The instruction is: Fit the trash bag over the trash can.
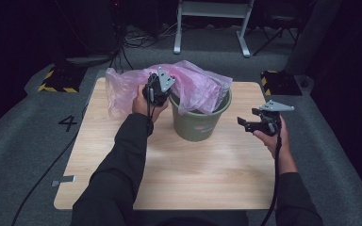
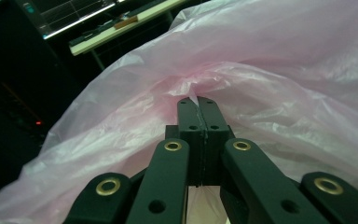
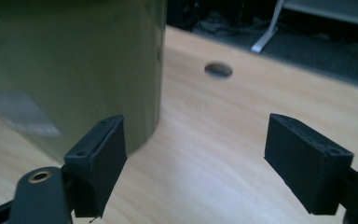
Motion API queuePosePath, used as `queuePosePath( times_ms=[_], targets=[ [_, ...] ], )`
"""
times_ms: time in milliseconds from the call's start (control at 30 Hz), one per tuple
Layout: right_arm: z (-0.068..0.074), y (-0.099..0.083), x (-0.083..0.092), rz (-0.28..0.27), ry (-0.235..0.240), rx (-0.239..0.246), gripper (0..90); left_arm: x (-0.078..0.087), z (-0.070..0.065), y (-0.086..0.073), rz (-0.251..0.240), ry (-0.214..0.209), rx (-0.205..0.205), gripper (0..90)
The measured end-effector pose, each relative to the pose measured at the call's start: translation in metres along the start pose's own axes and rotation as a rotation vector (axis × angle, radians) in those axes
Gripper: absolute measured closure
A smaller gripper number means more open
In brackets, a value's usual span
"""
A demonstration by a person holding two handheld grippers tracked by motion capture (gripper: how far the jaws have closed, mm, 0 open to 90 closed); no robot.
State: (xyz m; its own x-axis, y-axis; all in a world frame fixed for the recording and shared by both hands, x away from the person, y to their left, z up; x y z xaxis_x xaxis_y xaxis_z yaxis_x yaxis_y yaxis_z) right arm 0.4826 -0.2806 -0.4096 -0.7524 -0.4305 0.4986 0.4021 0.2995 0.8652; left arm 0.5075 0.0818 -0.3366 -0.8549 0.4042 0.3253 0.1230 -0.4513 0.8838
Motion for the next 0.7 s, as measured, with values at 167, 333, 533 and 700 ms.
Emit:
queuePosePath(
  times_ms=[167, 333, 533, 700],
  targets=[
    [0.004, 0.032, 0.014, -0.053, -0.001, 0.023, 21.2, -0.003, 0.001, 0.001, 0.019, 0.041, -0.022, 89.7],
    [0.015, 0.059, 0.019, -0.09, 0.014, 0.053, 21.9, -0.007, 0.0, 0.0, 0.039, 0.056, -0.037, 89.7],
    [0.03, 0.087, 0.018, -0.141, 0.053, 0.05, 22.0, -0.013, -0.007, 0.001, 0.043, 0.055, -0.052, 89.6],
    [0.049, 0.105, 0.008, -0.141, 0.091, 0.077, 22.5, -0.013, -0.011, 0.002, 0.039, 0.05, -0.053, 89.6]
  ],
)
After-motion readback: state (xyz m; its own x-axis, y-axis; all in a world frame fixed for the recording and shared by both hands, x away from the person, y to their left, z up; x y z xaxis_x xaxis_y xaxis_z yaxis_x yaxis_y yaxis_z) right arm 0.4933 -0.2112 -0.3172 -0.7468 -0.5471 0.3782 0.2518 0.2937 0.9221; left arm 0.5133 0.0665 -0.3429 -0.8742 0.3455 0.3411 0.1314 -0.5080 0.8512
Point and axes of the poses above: each handheld gripper's, and its own axes: x roughly backward along the jaws, y roughly out of its top, z roughly to its left, the point moved 2 cm from there along -x, roughly forward along the jaws, and after that the axes turned 3 degrees about -y, right-handed, at the moved point
